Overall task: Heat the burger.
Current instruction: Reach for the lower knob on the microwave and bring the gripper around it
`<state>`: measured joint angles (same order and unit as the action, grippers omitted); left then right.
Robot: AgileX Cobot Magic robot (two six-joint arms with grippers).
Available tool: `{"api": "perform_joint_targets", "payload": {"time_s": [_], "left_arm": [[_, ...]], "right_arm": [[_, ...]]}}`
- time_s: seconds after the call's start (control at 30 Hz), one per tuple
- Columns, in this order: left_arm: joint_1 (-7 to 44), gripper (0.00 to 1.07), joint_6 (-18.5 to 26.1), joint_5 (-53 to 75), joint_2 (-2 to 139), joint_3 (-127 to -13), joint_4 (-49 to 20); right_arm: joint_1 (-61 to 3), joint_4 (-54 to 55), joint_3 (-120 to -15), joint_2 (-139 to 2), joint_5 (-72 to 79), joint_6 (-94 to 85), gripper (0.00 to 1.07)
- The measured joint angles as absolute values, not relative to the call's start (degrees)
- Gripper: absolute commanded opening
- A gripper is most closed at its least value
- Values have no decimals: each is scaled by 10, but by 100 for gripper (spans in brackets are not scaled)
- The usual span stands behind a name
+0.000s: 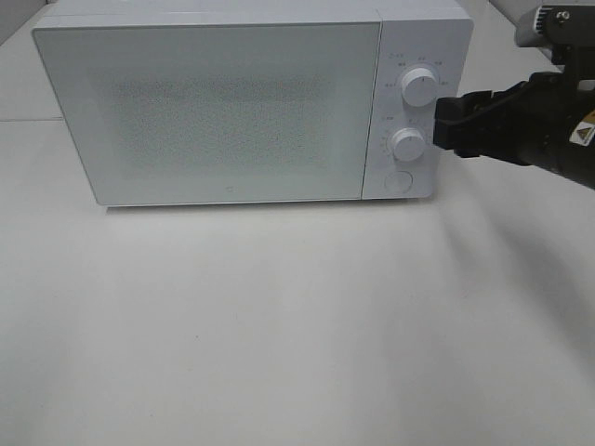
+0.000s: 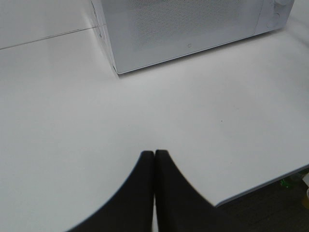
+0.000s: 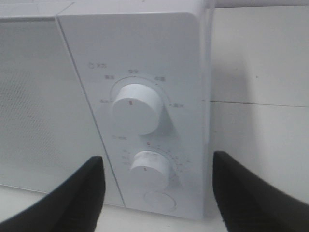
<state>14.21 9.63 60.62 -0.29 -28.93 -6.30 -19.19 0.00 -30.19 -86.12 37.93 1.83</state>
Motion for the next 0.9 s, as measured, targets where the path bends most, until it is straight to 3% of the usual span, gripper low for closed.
{"api": "perform_joint_targets", "payload": {"time_s": [0.33, 0.9], "left_arm": [[142, 0, 96, 606, -3, -289, -63], [142, 0, 96, 606, -3, -289, -63]], "right_arm": [[-288, 125, -303, -949, 482, -61, 62], [-300, 165, -304, -1062, 661, -69, 62]]}}
